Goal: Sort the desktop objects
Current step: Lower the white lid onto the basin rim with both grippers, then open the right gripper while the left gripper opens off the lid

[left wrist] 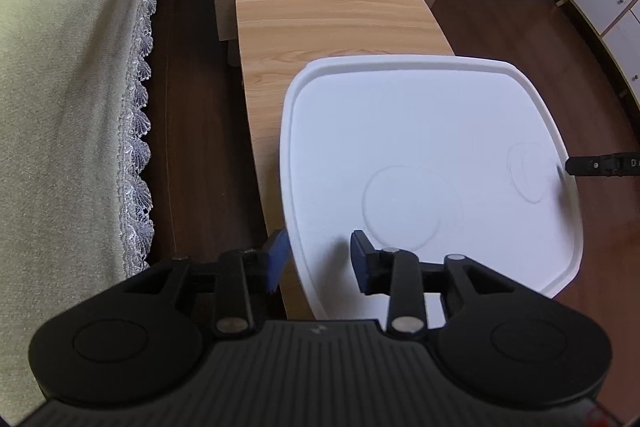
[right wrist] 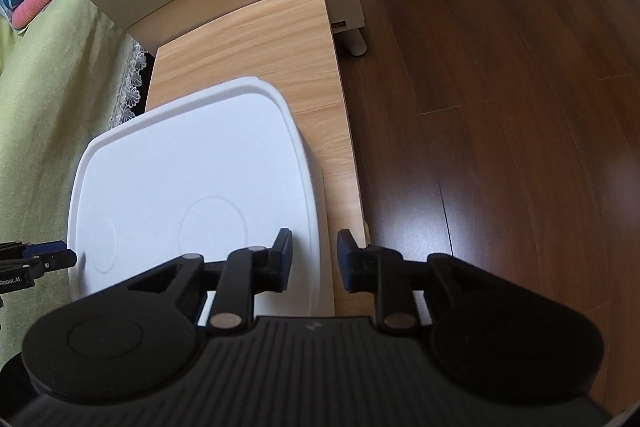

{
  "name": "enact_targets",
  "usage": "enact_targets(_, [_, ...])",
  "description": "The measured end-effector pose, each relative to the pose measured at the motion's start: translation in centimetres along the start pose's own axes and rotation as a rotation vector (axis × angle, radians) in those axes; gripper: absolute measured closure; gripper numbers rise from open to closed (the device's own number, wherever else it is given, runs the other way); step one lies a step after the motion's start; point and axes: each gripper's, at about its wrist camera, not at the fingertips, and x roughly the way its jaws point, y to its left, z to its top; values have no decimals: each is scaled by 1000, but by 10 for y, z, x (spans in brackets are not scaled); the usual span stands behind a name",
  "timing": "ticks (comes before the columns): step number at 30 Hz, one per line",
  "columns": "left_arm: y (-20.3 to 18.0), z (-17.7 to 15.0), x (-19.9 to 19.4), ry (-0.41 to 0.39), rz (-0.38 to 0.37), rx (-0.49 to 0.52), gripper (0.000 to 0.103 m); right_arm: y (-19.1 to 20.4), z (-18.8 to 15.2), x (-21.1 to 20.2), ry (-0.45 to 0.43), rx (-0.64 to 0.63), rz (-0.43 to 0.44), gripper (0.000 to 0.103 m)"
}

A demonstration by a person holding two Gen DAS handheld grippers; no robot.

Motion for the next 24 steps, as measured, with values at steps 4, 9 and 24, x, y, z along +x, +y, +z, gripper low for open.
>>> enact_targets(4, [0,0,-2,-6,7,2,54,-3,0,-2,-23,1,-46,66])
enact_targets(9, [-2,0,-4,-6,13,15,52,-6,0,-1,-20,8,-57,52])
enact_targets(24, [-38,-5,-39,-35,66,140,21,27,-9,-29,-55,-69,-56,13])
